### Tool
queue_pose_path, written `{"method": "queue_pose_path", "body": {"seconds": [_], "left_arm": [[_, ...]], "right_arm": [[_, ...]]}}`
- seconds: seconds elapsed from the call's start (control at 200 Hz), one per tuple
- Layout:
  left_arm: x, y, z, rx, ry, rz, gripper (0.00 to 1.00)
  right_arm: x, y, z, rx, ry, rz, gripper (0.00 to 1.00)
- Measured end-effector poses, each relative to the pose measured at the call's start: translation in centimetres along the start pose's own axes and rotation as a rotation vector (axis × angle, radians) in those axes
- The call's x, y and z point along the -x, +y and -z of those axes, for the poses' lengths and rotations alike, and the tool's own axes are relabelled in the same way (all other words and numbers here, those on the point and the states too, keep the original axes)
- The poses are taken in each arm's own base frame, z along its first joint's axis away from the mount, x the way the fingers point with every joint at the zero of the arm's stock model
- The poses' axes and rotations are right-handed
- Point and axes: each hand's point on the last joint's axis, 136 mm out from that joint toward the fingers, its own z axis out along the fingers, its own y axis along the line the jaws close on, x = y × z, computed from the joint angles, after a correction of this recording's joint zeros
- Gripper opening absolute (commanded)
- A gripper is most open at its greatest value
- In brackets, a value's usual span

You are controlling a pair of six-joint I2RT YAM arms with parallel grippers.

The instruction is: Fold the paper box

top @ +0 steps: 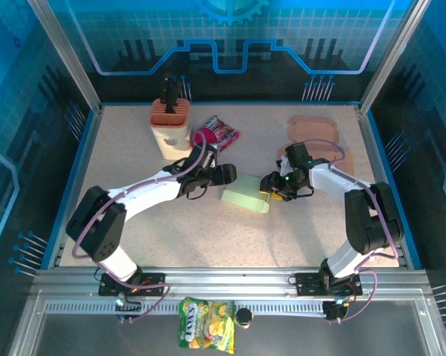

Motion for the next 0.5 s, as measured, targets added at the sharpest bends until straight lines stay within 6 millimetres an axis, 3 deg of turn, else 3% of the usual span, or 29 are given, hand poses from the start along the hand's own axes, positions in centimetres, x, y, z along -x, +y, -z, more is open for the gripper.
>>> {"method": "queue_pose_path", "body": {"seconds": [0.175,0.5], "left_arm": [[-1.8,1.2,-1.8,0.031,0.069,-0.016,0.72],[-2.1,1.9,-3.1,0.024,0.077,-0.032,0.60]], "right_arm": [[0.0,-0.5,-0.4,-0.020,0.004,0.008,0.51],[0.1,-0.9,-1.3,-0.026,0.016,0.025,0.41]]}}
